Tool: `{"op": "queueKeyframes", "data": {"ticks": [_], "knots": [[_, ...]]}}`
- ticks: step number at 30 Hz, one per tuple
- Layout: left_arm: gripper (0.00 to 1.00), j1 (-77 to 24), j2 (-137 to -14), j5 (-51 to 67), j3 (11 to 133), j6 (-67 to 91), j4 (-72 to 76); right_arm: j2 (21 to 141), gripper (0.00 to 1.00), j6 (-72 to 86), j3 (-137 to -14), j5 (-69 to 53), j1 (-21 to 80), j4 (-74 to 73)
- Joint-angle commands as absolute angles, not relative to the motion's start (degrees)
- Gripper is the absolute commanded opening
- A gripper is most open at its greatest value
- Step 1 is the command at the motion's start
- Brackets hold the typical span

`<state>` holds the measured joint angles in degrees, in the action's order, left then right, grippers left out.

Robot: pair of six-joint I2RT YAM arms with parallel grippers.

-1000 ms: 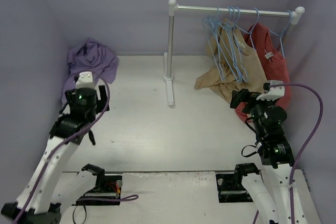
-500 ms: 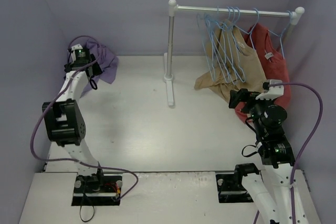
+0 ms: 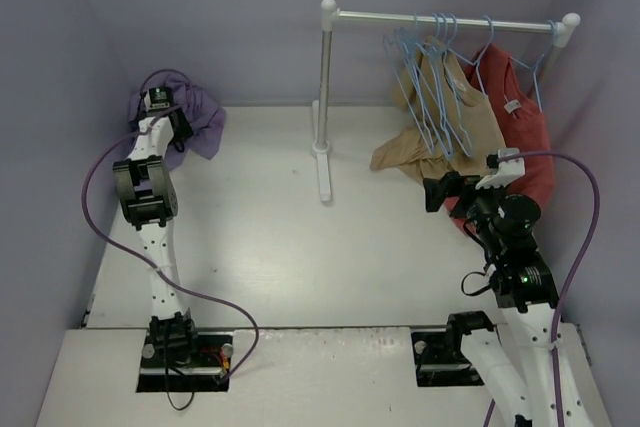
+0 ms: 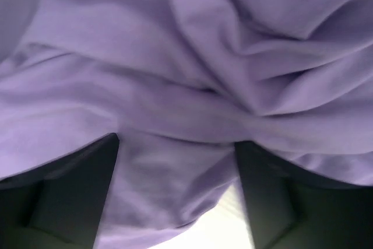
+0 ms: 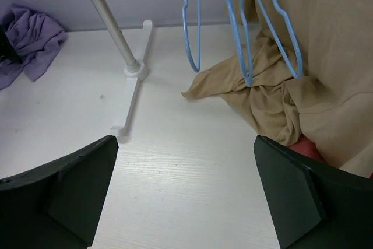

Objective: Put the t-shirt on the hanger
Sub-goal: Move the T-shirt to the center of the board.

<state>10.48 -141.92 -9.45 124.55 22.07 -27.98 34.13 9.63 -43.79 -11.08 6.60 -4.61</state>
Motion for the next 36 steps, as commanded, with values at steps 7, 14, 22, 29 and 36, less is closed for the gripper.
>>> {"op": "queueKeyframes", "data": {"ticks": [7,14,22,29,36], "knots": [[0.00,6.5,-126.5,-0.4,104.8,24.6,-31.8,35.7,1.00,9.2,-46.2,-13.4,7.0,-2.9],[0.00,-9.6,-98.2,3.1,74.7,31.5,-29.0,38.9,1.00,9.0,-49.1,-14.6,7.5,-3.0],[0.50,-30.4,-71.2,2.0,56.9,39.3,-33.7,45.2,1.00,10.7,-52.1,-18.0,8.8,-3.0],[0.68,-25.9,-63.2,-5.4,58.1,36.3,-39.2,50.4,1.00,11.6,-53.3,-12.5,19.5,-2.7],[0.68,-11.9,-68.7,2.4,55.2,33.3,-35.4,58.8,0.89,10.9,-53.2,-0.5,39.0,-0.9]]}}
